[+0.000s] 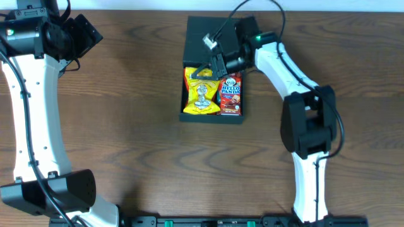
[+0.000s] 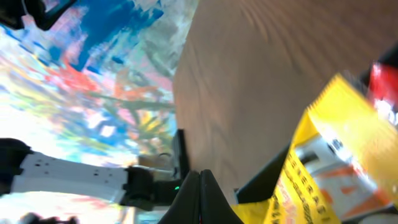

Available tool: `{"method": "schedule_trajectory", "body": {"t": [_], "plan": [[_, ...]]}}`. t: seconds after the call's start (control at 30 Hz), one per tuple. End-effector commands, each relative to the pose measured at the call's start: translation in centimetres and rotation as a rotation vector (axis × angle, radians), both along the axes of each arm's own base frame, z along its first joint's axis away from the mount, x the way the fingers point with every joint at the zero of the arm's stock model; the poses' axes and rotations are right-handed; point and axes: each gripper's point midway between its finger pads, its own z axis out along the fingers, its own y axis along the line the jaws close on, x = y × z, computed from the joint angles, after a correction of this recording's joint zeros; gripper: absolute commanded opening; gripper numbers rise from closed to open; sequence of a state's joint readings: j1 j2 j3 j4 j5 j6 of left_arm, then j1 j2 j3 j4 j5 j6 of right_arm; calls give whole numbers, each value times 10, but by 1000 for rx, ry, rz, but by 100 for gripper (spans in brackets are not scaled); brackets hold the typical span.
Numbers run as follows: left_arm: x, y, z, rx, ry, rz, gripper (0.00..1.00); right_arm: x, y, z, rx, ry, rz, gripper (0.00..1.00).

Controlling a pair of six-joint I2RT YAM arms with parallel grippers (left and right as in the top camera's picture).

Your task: Pack container

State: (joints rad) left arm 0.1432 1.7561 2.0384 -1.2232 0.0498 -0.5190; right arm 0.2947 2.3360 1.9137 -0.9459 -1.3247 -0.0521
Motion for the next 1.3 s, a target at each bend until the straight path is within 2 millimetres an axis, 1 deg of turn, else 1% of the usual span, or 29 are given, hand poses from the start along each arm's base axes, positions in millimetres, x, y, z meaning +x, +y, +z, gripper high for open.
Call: {"method": "schedule_trajectory", "body": {"t": [0.0, 0.07, 0.17, 0.23, 0.33, 0.47, 0.67, 0.77, 0.87, 0.97, 1.03, 1.13, 1.2, 1.27], "plan": [[0, 2, 0, 10, 4, -11, 95, -14, 9, 11, 72, 0, 50, 2], [0, 2, 0, 10, 4, -11, 95, -22, 11, 2, 25, 16, 62, 2], [0, 2, 0, 12, 3, -10, 95, -28, 12, -18, -95, 13, 69, 2], [0, 3, 0, 16, 4, -7, 95, -30, 12, -25, -135, 10, 73, 2], [0, 3, 0, 16, 4, -7, 95, -34, 9, -43, -220, 2, 76, 2], [0, 3, 0, 16, 6, -7, 95, -40, 5, -60, -247, 29, 76, 1], [0, 3, 0, 15, 5, -7, 95, -44, 0, -84, -263, 88, 42, 2], [0, 3, 0, 15, 5, -7, 95, -47, -1, -91, -266, 96, 40, 1], [0, 3, 0, 15, 5, -7, 95, -46, -3, -94, -293, 106, 29, 1], [0, 3, 0, 15, 5, -7, 95, -44, -1, -89, -278, 119, 20, 2], [0, 3, 0, 15, 5, -7, 95, -40, 2, -78, -251, 99, 21, 2], [0, 3, 0, 15, 5, -7, 95, -34, 6, -56, -227, 19, 25, 2], [0, 3, 0, 15, 5, -8, 95, -28, 7, -40, -240, -41, 16, 2], [0, 3, -1, 16, 6, -7, 95, -24, 4, -30, -285, -105, 0, 2]]}}
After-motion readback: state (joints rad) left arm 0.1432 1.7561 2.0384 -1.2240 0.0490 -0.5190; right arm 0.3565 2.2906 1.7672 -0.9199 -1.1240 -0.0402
